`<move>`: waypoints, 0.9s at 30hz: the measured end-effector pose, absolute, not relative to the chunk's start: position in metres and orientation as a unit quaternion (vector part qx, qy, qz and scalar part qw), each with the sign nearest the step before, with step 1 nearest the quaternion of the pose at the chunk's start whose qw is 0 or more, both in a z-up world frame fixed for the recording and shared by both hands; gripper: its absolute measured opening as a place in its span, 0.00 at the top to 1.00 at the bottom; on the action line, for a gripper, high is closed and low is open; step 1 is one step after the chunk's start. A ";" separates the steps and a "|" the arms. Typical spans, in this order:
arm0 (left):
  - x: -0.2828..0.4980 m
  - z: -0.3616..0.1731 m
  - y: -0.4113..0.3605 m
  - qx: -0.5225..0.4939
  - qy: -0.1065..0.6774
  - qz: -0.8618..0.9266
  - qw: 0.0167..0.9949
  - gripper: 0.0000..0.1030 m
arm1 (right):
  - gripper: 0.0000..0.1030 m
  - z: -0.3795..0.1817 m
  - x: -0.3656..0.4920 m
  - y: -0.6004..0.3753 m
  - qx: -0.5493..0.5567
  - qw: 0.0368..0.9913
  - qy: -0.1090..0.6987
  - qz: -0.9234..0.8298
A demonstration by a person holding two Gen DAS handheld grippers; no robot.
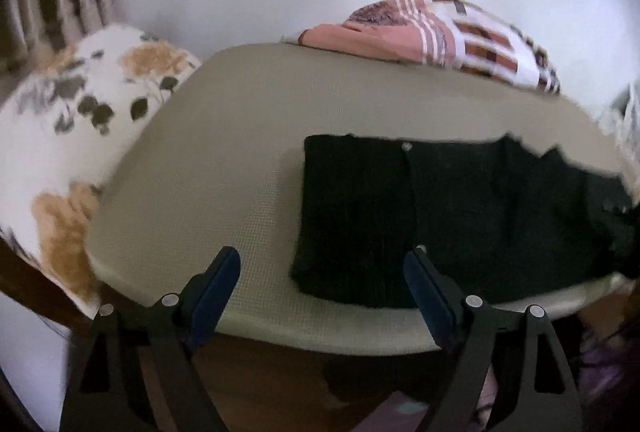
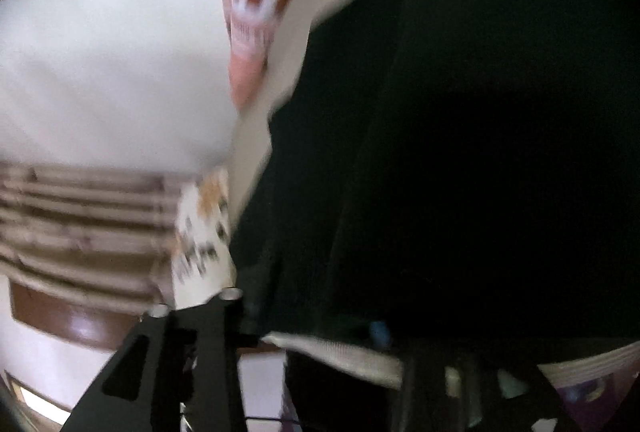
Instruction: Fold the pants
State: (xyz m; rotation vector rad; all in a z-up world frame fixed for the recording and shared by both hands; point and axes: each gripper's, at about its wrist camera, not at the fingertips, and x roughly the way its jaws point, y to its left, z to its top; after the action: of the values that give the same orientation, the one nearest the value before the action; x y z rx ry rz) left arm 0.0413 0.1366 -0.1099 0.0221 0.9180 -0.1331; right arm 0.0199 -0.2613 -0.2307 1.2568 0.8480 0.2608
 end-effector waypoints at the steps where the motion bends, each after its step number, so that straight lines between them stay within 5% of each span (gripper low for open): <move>1: 0.044 -0.109 0.136 -0.001 0.444 -0.066 0.894 0.18 | 0.53 -0.231 0.014 -0.278 0.579 0.723 0.363 0.107; 10: 0.067 -0.141 0.114 -0.059 0.498 -0.073 0.862 0.18 | 0.62 -0.234 -0.037 -0.420 0.613 0.759 0.217 -0.039; 12: 0.067 -0.143 0.111 -0.064 0.502 -0.073 0.859 0.18 | 0.74 -0.235 -0.051 -0.452 0.623 0.752 0.204 -0.069; 13: 0.068 -0.144 0.109 -0.065 0.503 -0.074 0.858 0.18 | 0.88 -0.237 -0.059 -0.468 0.623 0.749 0.210 -0.089; 16: 0.068 -0.142 0.104 -0.062 0.504 -0.080 0.857 0.18 | 0.98 -0.243 -0.073 -0.492 0.619 0.742 0.234 -0.112; 27: 0.067 -0.144 0.080 -0.013 0.505 -0.104 0.857 0.18 | 0.97 -0.215 -0.118 -0.512 0.565 0.778 0.242 -0.131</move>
State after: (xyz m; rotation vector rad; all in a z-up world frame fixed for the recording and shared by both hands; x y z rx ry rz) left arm 0.0671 0.0803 -0.1437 -0.0282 1.0617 -0.2183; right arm -0.1179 -0.5121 -0.2150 1.2218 0.5227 -0.2838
